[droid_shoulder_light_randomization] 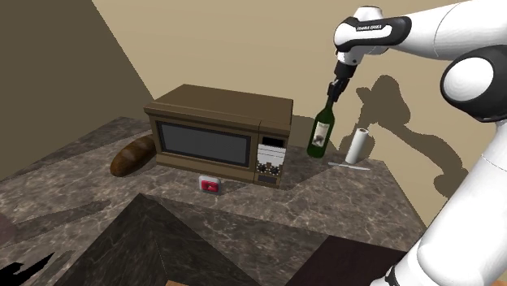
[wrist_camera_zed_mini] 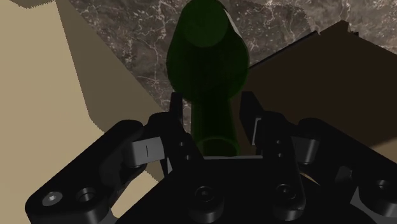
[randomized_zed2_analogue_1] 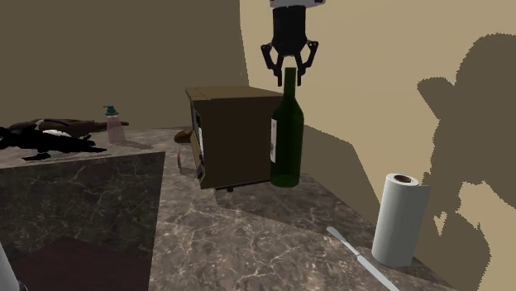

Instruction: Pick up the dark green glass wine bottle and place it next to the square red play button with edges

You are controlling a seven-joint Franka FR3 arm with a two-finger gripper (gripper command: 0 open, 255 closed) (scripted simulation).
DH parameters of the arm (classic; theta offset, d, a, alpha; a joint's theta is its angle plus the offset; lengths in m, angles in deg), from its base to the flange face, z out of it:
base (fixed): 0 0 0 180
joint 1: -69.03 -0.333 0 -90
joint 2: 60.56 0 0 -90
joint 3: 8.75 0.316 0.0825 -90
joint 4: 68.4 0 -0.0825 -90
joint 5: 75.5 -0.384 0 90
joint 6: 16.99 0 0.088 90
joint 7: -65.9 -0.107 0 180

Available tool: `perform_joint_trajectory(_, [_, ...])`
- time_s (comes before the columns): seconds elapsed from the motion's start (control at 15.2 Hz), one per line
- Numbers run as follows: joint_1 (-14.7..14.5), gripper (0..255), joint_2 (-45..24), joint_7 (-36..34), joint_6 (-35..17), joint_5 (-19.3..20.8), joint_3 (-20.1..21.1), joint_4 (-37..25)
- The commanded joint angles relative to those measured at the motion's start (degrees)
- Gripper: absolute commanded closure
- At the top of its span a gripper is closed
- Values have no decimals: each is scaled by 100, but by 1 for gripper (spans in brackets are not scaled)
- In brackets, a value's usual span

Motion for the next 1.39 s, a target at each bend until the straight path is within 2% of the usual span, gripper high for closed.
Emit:
perform_joint_trajectory(0.0, [2, 255, -6, -10, 173, -1, -1, -179])
perform_joint_trajectory(0.53, [44, 255, -148, 6, 834, -61, -24, -968])
perform_joint_trajectory(0.92, [-473, 255, 488, -914, 659, 303, 388, -239])
perform_joint_trajectory(1.32, [-886, 255, 867, -1807, 590, 504, 852, 188])
